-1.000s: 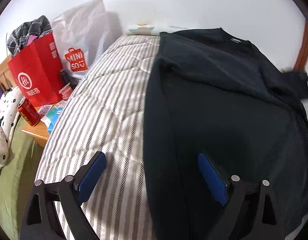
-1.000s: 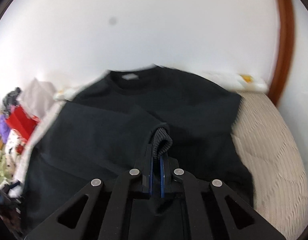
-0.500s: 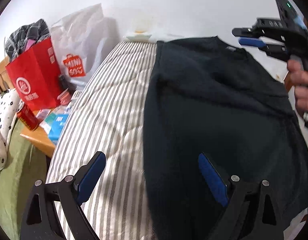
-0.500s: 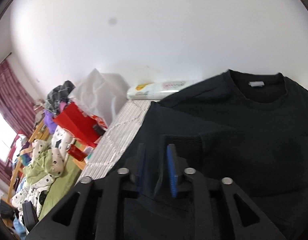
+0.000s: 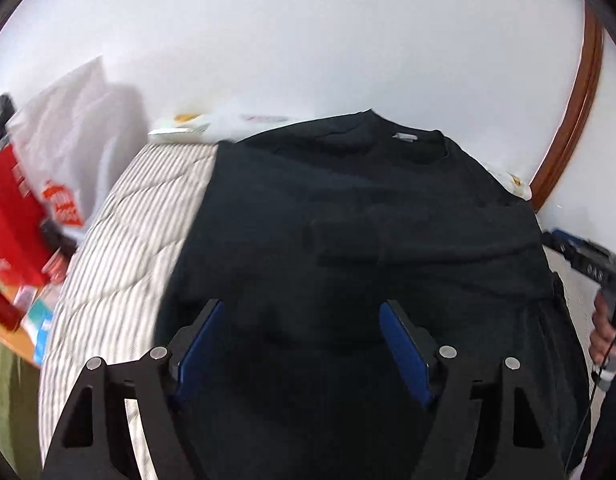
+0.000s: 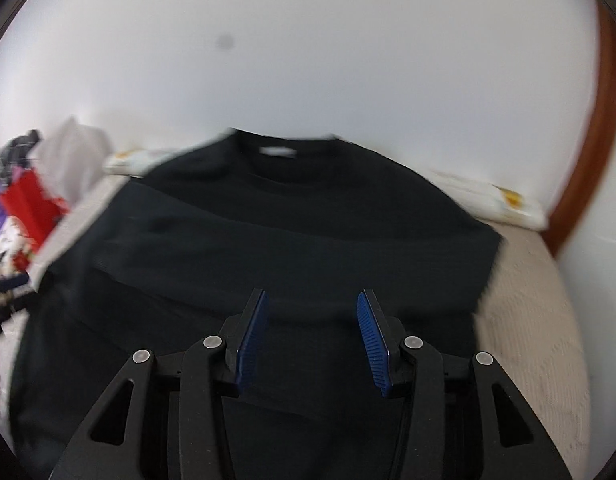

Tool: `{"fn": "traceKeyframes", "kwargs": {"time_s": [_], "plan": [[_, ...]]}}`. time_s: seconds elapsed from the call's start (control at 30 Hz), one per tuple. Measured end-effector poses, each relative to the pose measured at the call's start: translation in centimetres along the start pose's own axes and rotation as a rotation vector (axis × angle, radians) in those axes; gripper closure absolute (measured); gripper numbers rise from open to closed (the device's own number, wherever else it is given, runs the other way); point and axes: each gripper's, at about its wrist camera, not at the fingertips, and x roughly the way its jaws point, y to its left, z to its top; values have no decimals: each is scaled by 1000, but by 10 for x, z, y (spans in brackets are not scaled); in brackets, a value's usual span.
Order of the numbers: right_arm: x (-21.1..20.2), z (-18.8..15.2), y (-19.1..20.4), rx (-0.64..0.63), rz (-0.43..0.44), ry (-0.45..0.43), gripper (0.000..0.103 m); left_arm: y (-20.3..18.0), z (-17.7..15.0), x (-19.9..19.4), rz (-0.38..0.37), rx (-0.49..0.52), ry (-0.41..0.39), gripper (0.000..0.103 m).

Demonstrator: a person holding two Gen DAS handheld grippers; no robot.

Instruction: Fold small clothes

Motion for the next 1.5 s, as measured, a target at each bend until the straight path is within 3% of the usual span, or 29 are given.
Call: {"fn": "traceKeyframes", "kwargs": {"time_s": [0.03,0.13,0.27,0.4,0.5,0.57,0.73,0.8,0.83,1.0,1.17,1.3,1.5], "plan": [[4,-1,-11,18,-14,6,57,-5,3,6,2,6,-2,27],[12,-2,-28,75,-19,-3,57,-19,13,28,4,41,15,42],[26,-9,-45,173,24,-27,57,-28,26,51,-7,45,26,48],[35,-20,-46,159,37,-3,57,-23,34,69,-7,29,36,49],[36,-25,-45,178,51,7,57,-17,38,85,-32,-5,67,61],[31,-24,-44,185,59,-7,57,-14,38,96,-70,-31,88,62],[23,-24,-43,190,70,-37,52,-24,36,108,-37,-10,89,64],[24,-25,-46,195,53,-35,52,-28,35,106,37,12,55,91],[23,-25,-48,196,42,-39,52,-29,36,104,45,26,45,93],[15,-25,-60,188,-33,-81,52,-17,46,57,-7,-4,-38,94],[9,-18,-74,210,-105,-69,50,4,42,12,122,14,-127,94],[18,-22,-84,233,-148,-5,46,35,27,19,136,-29,-69,95],[52,-47,-93,227,-225,150,46,50,0,39,157,-59,29,96]]}}
